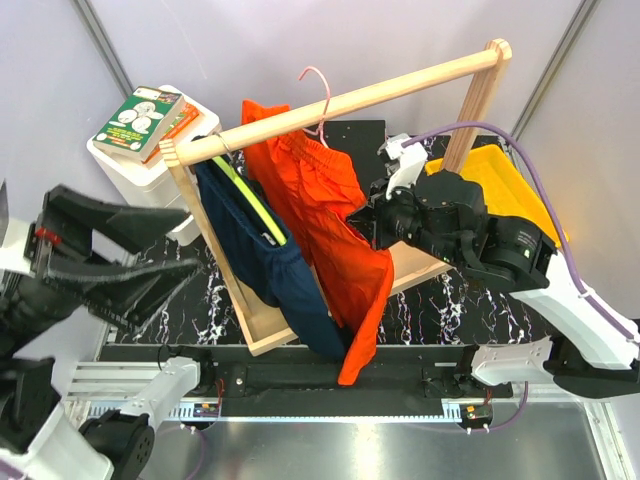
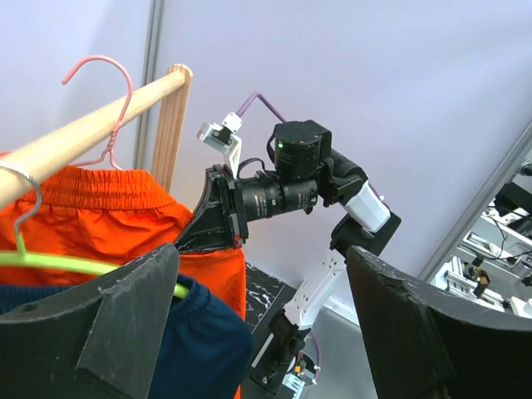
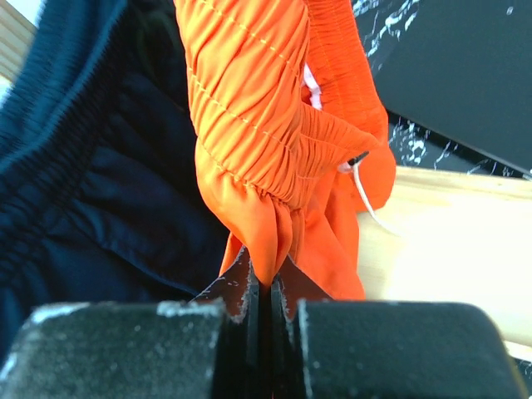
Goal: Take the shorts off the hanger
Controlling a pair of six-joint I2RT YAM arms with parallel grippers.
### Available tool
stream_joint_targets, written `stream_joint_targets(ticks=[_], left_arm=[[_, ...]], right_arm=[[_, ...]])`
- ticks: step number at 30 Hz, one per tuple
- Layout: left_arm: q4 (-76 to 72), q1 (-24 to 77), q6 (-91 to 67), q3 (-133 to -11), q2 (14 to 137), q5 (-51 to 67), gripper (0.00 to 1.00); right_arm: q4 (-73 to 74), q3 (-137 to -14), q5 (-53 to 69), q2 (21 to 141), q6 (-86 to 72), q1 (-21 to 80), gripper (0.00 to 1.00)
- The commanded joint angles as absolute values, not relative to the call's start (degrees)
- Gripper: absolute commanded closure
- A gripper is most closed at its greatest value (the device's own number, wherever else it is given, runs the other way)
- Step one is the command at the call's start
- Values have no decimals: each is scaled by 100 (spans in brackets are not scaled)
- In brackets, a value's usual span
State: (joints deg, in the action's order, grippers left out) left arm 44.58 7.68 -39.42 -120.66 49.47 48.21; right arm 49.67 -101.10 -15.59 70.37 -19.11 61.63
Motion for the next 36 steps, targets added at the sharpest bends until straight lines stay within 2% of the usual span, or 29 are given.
stream_joint_targets(ticks=[1, 7, 11, 15, 18, 22, 27, 29, 32, 35, 36], left_arm=[[3911, 694, -4350, -12269, 5527, 5265, 15], [3657, 694, -4456, -12305, 5853, 5046, 15], [2489, 703, -5123, -11646, 5766, 4922, 14], [2206, 799, -5238, -12012, 6073, 4878, 15], [2136, 1430, -4951, -12173, 6363, 4581, 15], [1951, 2817, -4528, -11892, 6451, 3712, 18], [1969, 3716, -3799, -11506, 6389, 2936, 17], [2021, 4375, -3491, -11391, 6451, 2393, 17], [2214, 5359, -2657, -11241, 6565, 1251, 17], [2818, 6711, -1392, -11870, 7143, -574, 19], [3021, 7037, -788, -12152, 7659, -1511, 20]], right_arm=[[4087, -10530, -2180, 6917, -1933, 6152, 100], [4052, -10099, -2268, 6548, -1934, 6152, 100], [4104, -10002, -2285, 6285, -1916, 6161, 100], [4428, -10063, -2224, 6135, -1881, 6152, 100], [4543, -9993, -2127, 6029, -1784, 6152, 100], [4693, -9905, -2048, 5950, -1758, 6152, 100], [5070, -9669, -1864, 5714, -1828, 6152, 100], [5203, -9424, -1846, 5538, -1846, 6161, 100], [5343, -9045, -1916, 5187, -1846, 6152, 100], [5458, -8877, -2012, 4870, -1767, 6152, 100], [5536, -8842, -2047, 4800, -1732, 6144, 100]])
